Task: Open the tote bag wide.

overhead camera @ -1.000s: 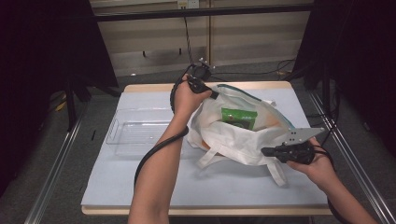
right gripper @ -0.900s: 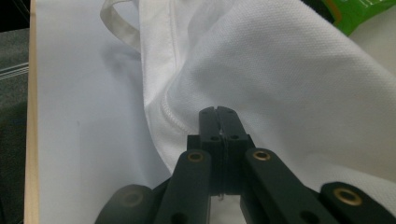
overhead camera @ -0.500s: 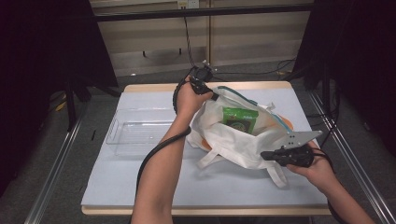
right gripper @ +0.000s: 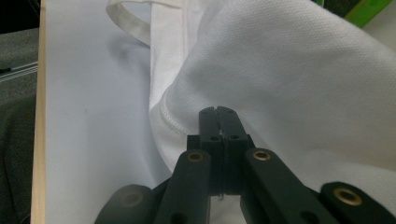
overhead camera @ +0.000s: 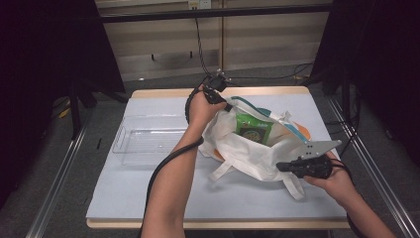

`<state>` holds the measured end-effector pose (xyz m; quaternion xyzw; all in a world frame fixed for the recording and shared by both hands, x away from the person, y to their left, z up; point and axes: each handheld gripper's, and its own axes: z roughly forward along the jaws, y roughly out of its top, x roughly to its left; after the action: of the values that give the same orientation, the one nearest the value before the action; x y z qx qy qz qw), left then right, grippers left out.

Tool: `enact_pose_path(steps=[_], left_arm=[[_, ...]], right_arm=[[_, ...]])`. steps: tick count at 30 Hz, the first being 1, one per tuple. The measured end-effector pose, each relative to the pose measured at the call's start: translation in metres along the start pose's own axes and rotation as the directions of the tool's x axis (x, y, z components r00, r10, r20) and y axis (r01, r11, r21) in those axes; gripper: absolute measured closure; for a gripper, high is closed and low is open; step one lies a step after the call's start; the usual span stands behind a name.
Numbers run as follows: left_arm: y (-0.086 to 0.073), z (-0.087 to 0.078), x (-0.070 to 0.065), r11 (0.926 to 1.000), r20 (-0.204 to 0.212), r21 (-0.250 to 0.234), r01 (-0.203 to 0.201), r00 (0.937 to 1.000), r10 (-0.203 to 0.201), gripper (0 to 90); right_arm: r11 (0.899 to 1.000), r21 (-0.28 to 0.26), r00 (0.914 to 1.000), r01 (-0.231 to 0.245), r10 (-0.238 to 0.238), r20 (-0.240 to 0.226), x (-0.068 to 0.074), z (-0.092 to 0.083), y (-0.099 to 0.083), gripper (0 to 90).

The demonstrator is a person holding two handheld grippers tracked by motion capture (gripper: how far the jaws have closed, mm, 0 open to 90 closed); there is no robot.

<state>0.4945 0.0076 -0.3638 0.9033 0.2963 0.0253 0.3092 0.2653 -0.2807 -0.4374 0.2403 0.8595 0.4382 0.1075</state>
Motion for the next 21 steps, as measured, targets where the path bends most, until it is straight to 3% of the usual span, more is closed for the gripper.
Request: enact_pose_path(steps=[10, 15, 21], left_arm=[[-0.003, 0.000, 0.001, 1.0000, 0.006, -0.007, 0.003, 1.0000, -0.003, 78.8], [-0.006, -0.005, 0.001, 0.9991, 0.018, -0.035, 0.024, 0.9996, -0.023, 78.3], [-0.008, -0.012, 0.000, 0.9993, 0.025, -0.037, 0.006, 0.9997, -0.005, 76.8]], right_arm=[[1.000, -0.011, 0.9998, 0.013, -0.013, 0.016, 0.004, -0.003, 0.005, 88.7], [0.999, -0.036, 0.9991, 0.005, -0.003, 0.042, 0.005, -0.008, 0.008, 78.2], [0.998, -0.070, 0.9973, -0.007, 0.012, 0.072, 0.005, -0.015, 0.017, 69.4]])
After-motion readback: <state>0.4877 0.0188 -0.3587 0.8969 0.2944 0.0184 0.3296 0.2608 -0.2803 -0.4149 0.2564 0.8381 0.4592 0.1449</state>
